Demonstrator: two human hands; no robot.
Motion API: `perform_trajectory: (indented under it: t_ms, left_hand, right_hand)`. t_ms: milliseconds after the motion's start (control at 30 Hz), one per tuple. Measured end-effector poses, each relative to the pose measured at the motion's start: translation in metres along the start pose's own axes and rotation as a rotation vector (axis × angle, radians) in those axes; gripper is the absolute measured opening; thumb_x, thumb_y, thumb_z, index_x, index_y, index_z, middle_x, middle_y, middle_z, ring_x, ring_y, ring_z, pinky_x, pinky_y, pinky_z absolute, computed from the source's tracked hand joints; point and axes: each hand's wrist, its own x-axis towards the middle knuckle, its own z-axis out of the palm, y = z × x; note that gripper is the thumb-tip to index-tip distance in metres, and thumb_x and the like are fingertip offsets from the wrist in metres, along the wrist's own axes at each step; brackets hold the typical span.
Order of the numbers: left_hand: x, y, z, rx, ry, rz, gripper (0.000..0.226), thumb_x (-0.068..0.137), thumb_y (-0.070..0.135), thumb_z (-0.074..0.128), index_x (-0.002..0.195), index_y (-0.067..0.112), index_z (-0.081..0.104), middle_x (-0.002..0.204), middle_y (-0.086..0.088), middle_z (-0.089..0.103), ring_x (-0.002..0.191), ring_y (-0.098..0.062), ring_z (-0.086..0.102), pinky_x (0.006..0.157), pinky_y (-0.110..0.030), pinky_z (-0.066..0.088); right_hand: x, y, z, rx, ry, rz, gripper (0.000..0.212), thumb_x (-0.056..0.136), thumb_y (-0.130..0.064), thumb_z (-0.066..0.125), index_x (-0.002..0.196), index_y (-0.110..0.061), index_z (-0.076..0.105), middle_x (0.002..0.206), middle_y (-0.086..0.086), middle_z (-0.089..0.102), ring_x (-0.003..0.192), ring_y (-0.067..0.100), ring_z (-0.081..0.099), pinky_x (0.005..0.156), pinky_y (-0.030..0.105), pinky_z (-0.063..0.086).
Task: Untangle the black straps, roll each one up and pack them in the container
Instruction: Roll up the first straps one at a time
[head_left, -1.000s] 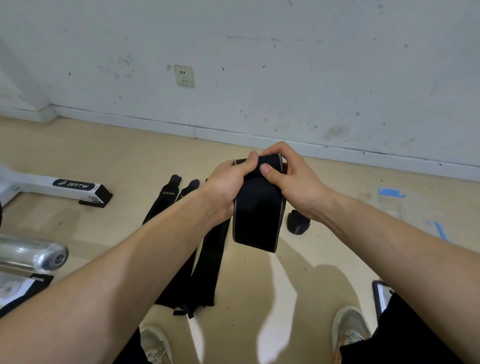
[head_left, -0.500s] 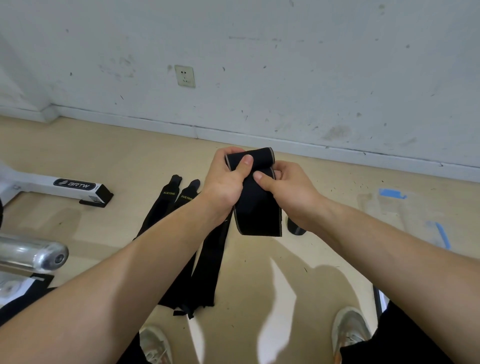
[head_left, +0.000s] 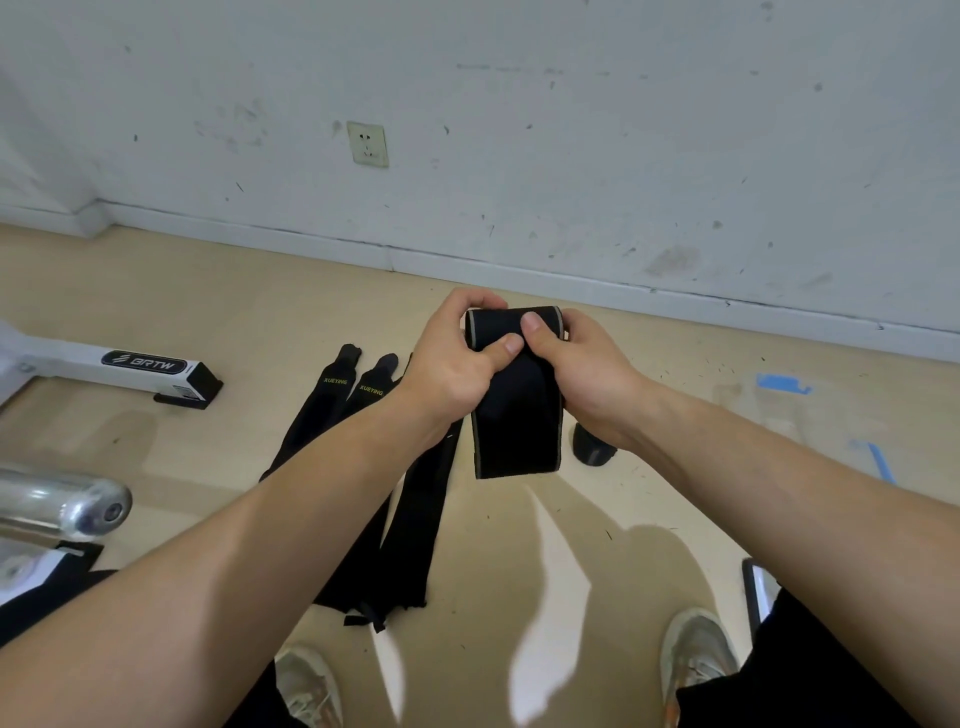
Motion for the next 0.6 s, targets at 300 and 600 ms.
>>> perform_trajectory:
  t_ms: [300, 600]
  left_hand:
    - [0.0, -0.002, 0.0, -0.117, -0.022, -0.231, 0.025, 0.093, 0.021, 0.076, 0.11, 0.003, 0.072, 0.101, -0.015, 0.078, 0.094, -0.032, 0.077, 0.093, -0.049, 0.06]
    - [-0.001, 0.012, 0.003, -0.284, -0.104, -0.359, 0.035, 0.097, 0.025, 0.07, 0.117, -0.004, 0.07, 0.11, -0.021, 0.076, 0.098, -0.032, 0.076, 0.09, -0.043, 0.062]
  right_hand:
    - [-0.005, 0.002, -0.002, -0.203, 0.02, -0.072, 0.026, 0.107, -0.037, 0.046, 0.121, -0.016, 0.049, 0.114, -0.001, 0.065, 0.103, 0.012, 0.066, 0.083, 0.027, 0.053]
    - [-0.009, 0.002, -0.004, -0.285, 0.008, -0.178, 0.017, 0.107, -0.028, 0.048, 0.119, -0.019, 0.041, 0.103, -0.003, 0.062, 0.099, 0.018, 0.065, 0.088, 0.037, 0.056]
